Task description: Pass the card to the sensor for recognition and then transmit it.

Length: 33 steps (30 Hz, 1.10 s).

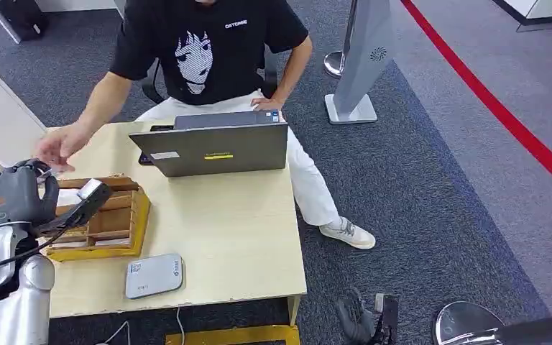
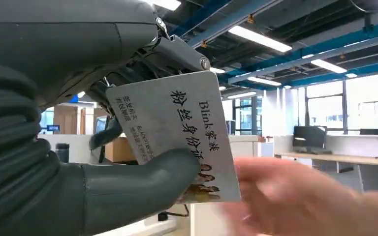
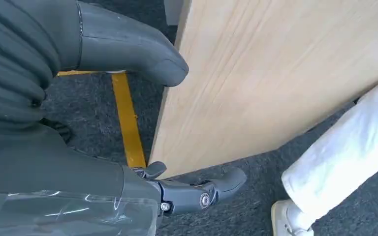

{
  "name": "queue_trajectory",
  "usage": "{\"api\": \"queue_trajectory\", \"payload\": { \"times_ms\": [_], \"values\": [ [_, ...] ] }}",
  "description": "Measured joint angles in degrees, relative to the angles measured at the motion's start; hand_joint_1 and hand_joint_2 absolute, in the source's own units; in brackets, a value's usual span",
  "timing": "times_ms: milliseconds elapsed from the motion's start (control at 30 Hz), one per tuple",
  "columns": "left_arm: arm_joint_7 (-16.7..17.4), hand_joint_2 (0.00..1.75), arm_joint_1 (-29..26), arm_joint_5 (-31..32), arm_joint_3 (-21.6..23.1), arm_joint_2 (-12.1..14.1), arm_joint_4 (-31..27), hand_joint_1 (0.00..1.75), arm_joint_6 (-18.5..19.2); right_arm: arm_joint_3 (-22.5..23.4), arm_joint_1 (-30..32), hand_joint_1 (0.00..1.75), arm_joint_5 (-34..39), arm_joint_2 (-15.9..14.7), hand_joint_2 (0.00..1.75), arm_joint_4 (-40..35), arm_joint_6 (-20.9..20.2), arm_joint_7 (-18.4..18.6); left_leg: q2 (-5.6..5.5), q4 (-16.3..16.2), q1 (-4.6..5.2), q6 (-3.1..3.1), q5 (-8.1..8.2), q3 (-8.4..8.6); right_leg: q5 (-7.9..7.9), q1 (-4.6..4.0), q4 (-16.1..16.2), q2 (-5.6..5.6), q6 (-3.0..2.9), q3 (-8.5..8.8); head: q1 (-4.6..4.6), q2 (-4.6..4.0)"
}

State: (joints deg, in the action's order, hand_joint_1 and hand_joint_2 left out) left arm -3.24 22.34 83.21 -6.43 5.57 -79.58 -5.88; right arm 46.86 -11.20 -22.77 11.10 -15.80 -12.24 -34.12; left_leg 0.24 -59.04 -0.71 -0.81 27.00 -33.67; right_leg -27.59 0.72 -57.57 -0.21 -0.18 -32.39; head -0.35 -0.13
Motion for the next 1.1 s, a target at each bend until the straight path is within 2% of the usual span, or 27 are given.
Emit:
{"api": "queue_trajectory", "payload": {
  "times_ms": [333, 400, 467, 567, 667, 733, 867, 1100],
  "values": [
    [-0.1, 1.75, -0.2, 0.0, 0.0, 0.0, 0.0, 1.75, -0.1, 0.0, 0.2, 0.0, 0.0, 0.0, 1.75, 0.0, 0.0, -0.1, 0.0, 0.0, 0.0, 0.0, 0.0, 0.0, 0.0, 0.0, 0.0, 0.0, 0.0, 0.0, 0.0, 0.0],
    [-1.0, 1.75, -0.4, -1.4, 0.0, 0.0, 0.0, 1.75, -0.5, 0.0, 0.2, 0.0, 0.5, 0.0, 1.75, 0.0, 0.0, -0.2, 0.0, 0.0, 0.0, 0.0, 0.0, -0.01, 0.0, 0.0, 0.0, 0.0, 0.0, 0.01, 0.0, 0.0],
    [-5.1, 1.75, -3.4, -5.5, 0.0, -1.0, -2.8, 1.75, -2.6, 0.4, 0.4, 0.0, 2.1, 0.0, 1.75, 0.0, -0.2, -0.8, 0.13, 0.0, 0.03, 0.01, 0.03, 0.03, 0.0, 0.01, 0.0, 0.14, 0.0, 0.0, -0.04, 0.0],
    [-8.9, 1.75, -12.4, -7.9, 1.9, -4.5, -10.7, 1.75, -6.7, 1.8, 1.3, 0.0, 4.1, -0.1, 1.75, 0.0, -0.7, -2.1, 0.16, 0.0, 0.09, 0.15, 0.19, 0.03, -0.15, 0.04, 0.1, 0.2, 0.17, 0.0, -0.09, 0.0],
    [-10.0, 1.75, -22.3, -7.9, 7.1, -7.0, -18.1, 1.75, -10.3, 3.4, 2.5, 0.0, 5.7, -0.2, 1.75, -0.1, -1.4, -3.3, 0.16, 0.0, 0.1, 0.25, 0.39, -0.02, -0.2, 0.05, 0.1, 0.2, 0.24, 0.01, 0.0, 0.0],
    [-8.7, 1.75, -26.4, -7.7, 10.3, -7.7, -20.5, 1.75, -11.1, 4.3, 2.9, 0.0, 6.1, -0.3, 1.75, -0.4, -1.6, -3.5, 0.15, 0.0, 0.12, 0.29, 0.45, -0.02, -0.23, 0.06, 0.2, 0.18, 0.28, 0.01, 0.04, 0.0],
    [-8.3, 1.75, -30.4, -9.5, 13.1, -8.3, -21.1, 1.75, -11.5, 5.5, 3.3, 0.0, 6.1, -0.4, 1.75, -0.6, -1.7, -3.5, 0.15, 0.0, 0.09, 0.29, 0.44, -0.02, -0.23, 0.06, 0.2, 0.16, 0.28, 0.01, 0.04, 0.0],
    [-8.5, 1.75, -31.6, -10.7, 13.2, -9.2, -19.8, 1.75, -11.4, 6.5, 3.3, 0.0, 5.2, -0.4, 1.75, -0.8, -1.7, -3.4, 0.12, 0.0, 0.05, 0.24, 0.35, 0.0, -0.19, 0.04, 0.1, 0.13, 0.23, 0.05, 0.02, 0.0]
  ]
}}
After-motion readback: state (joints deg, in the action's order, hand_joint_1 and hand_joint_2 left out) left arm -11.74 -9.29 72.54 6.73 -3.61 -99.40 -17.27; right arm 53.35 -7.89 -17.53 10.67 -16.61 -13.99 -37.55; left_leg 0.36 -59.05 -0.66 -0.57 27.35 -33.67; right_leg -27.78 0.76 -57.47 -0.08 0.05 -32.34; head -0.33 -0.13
